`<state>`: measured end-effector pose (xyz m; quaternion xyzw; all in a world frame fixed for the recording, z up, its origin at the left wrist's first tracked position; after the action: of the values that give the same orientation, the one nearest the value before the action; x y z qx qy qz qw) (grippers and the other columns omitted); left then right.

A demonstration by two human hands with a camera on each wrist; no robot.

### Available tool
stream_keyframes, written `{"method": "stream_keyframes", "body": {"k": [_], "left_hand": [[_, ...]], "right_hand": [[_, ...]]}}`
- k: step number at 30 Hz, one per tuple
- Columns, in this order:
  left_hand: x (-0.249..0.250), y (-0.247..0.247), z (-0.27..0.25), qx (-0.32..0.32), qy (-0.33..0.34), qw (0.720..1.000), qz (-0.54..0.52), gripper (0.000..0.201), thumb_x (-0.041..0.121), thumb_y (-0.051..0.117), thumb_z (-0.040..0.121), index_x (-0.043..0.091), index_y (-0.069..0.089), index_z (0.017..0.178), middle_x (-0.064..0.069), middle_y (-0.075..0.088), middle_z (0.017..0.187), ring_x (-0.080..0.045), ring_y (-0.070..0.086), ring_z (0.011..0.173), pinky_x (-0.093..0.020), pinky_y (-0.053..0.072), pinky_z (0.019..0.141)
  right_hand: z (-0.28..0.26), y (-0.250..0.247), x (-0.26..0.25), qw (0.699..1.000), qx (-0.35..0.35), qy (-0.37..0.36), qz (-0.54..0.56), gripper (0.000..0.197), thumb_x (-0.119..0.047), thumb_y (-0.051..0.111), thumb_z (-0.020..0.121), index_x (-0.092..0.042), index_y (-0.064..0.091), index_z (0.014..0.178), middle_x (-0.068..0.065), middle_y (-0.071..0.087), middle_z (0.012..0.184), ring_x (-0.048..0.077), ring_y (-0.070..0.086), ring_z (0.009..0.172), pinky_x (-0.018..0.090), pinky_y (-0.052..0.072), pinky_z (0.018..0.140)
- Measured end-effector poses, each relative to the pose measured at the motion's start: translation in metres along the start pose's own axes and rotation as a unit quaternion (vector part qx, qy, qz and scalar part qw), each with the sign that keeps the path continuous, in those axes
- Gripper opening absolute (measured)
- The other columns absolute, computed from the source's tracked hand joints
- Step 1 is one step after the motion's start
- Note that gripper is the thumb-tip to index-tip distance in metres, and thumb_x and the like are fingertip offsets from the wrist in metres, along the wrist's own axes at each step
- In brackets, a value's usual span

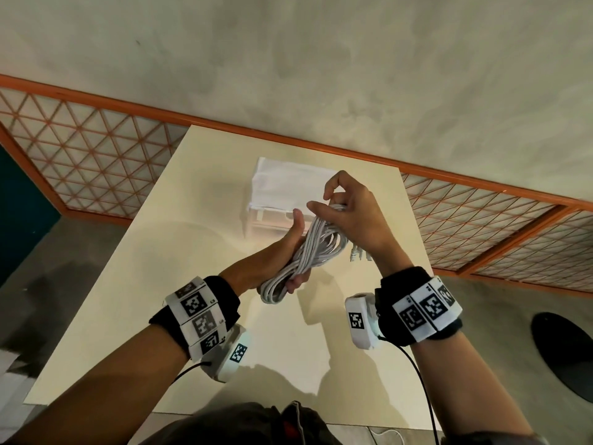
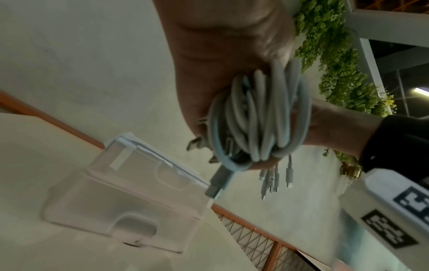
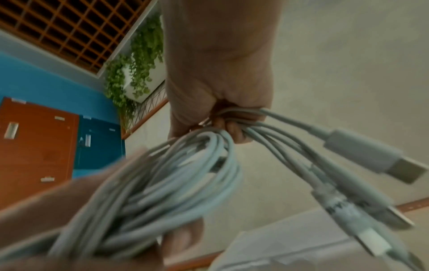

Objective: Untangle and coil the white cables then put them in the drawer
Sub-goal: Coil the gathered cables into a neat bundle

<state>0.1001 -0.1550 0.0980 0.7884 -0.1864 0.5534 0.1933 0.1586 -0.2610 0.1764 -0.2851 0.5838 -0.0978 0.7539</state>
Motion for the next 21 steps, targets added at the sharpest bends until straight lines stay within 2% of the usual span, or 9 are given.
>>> {"method": "stream_keyframes", "body": {"k": [1, 3, 5, 7, 9, 12, 15, 18, 21], "left_hand": [[0.002, 0.000, -0.001, 0.006, -0.001, 1.000, 0.015, 0.076, 0.080, 0.016, 0.079, 0.011, 0.047, 0.072, -0.004, 0.046, 0.048, -0.018, 0.039, 0.041, -0.025, 0.038, 0.047], [0.004, -0.002, -0.001, 0.048, 0.002, 0.997, 0.066, 0.052, 0.064, 0.043, 0.088, 0.013, 0.047, 0.077, -0.002, 0.044, 0.047, -0.017, 0.037, 0.040, -0.025, 0.037, 0.045], [0.004, -0.005, 0.000, 0.072, 0.008, 0.994, 0.083, 0.036, 0.047, 0.053, 0.091, 0.013, 0.046, 0.078, -0.002, 0.043, 0.047, -0.017, 0.036, 0.041, -0.024, 0.036, 0.044], [0.004, -0.008, 0.000, 0.083, 0.020, 0.994, 0.075, 0.035, 0.042, 0.049, 0.094, 0.012, 0.046, 0.077, -0.003, 0.044, 0.048, -0.016, 0.037, 0.041, -0.024, 0.036, 0.045], [0.005, -0.011, -0.001, 0.096, 0.032, 0.993, 0.057, 0.035, 0.040, 0.047, 0.095, 0.010, 0.045, 0.077, -0.004, 0.043, 0.051, -0.015, 0.037, 0.041, -0.024, 0.036, 0.045], [0.006, -0.018, -0.002, 0.123, 0.051, 0.991, 0.027, 0.036, 0.038, 0.045, 0.097, 0.009, 0.046, 0.075, -0.003, 0.044, 0.049, -0.016, 0.037, 0.039, -0.022, 0.036, 0.044], [0.006, -0.022, -0.003, 0.147, 0.075, 0.986, 0.002, 0.036, 0.034, 0.040, 0.100, 0.008, 0.046, 0.075, -0.001, 0.045, 0.046, -0.015, 0.038, 0.039, -0.024, 0.038, 0.045], [0.009, -0.025, -0.003, 0.174, 0.096, 0.979, -0.041, 0.034, 0.034, 0.041, 0.100, 0.008, 0.048, 0.078, -0.002, 0.044, 0.047, -0.015, 0.037, 0.039, -0.025, 0.039, 0.046], [0.013, -0.024, -0.005, 0.175, 0.121, 0.975, -0.067, 0.033, 0.032, 0.041, 0.100, 0.010, 0.046, 0.075, -0.002, 0.044, 0.045, -0.015, 0.038, 0.039, -0.026, 0.041, 0.048]], "right_hand": [[-0.001, 0.000, 0.001, 1.000, 0.014, -0.001, -0.010, 0.032, -0.023, 0.074, 0.079, -0.011, 0.045, 0.082, 0.020, 0.055, 0.056, 0.020, 0.042, 0.043, 0.028, 0.035, 0.049], [-0.002, 0.000, 0.005, 0.999, 0.038, -0.001, -0.034, 0.033, -0.025, 0.074, 0.078, -0.012, 0.044, 0.082, 0.008, 0.051, 0.050, 0.014, 0.041, 0.040, 0.023, 0.033, 0.046], [-0.003, -0.001, 0.007, 0.997, 0.055, -0.001, -0.058, 0.036, -0.031, 0.074, 0.079, -0.011, 0.045, 0.083, -0.001, 0.049, 0.048, 0.011, 0.041, 0.039, 0.018, 0.030, 0.043], [-0.006, 0.000, 0.008, 0.995, 0.066, -0.007, -0.071, 0.039, -0.039, 0.070, 0.082, -0.008, 0.047, 0.084, 0.001, 0.051, 0.050, 0.011, 0.040, 0.042, 0.017, 0.028, 0.044], [-0.010, -0.001, 0.012, 0.994, 0.073, -0.011, -0.077, 0.038, -0.041, 0.059, 0.090, -0.005, 0.049, 0.083, 0.001, 0.050, 0.055, 0.010, 0.039, 0.047, 0.020, 0.031, 0.049], [-0.017, -0.003, 0.022, 0.998, 0.062, 0.006, -0.025, 0.026, -0.034, 0.052, 0.095, -0.009, 0.052, 0.086, 0.002, 0.057, 0.069, 0.010, 0.048, 0.057, 0.025, 0.040, 0.058], [-0.024, 0.001, 0.027, 0.997, 0.046, 0.008, 0.062, 0.005, -0.020, 0.053, 0.096, -0.016, 0.057, 0.097, -0.005, 0.063, 0.086, 0.009, 0.061, 0.065, 0.025, 0.049, 0.065], [-0.026, 0.003, 0.026, 0.991, 0.074, 0.012, 0.106, 0.015, -0.014, 0.051, 0.097, -0.008, 0.059, 0.108, -0.005, 0.064, 0.093, 0.011, 0.066, 0.073, 0.021, 0.052, 0.070], [-0.028, 0.006, 0.024, 0.982, 0.111, 0.030, 0.148, 0.018, -0.013, 0.053, 0.096, -0.004, 0.063, 0.107, 0.001, 0.066, 0.093, 0.008, 0.066, 0.074, 0.019, 0.053, 0.071]]}}
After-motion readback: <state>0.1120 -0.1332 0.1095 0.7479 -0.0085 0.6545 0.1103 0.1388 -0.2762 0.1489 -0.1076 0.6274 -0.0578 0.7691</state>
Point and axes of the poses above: each hand's wrist, its own z-axis towards the middle knuckle, its own y-axis out of the palm, x = y × z, the point moved 5 cm from there along z, towards the middle knuckle
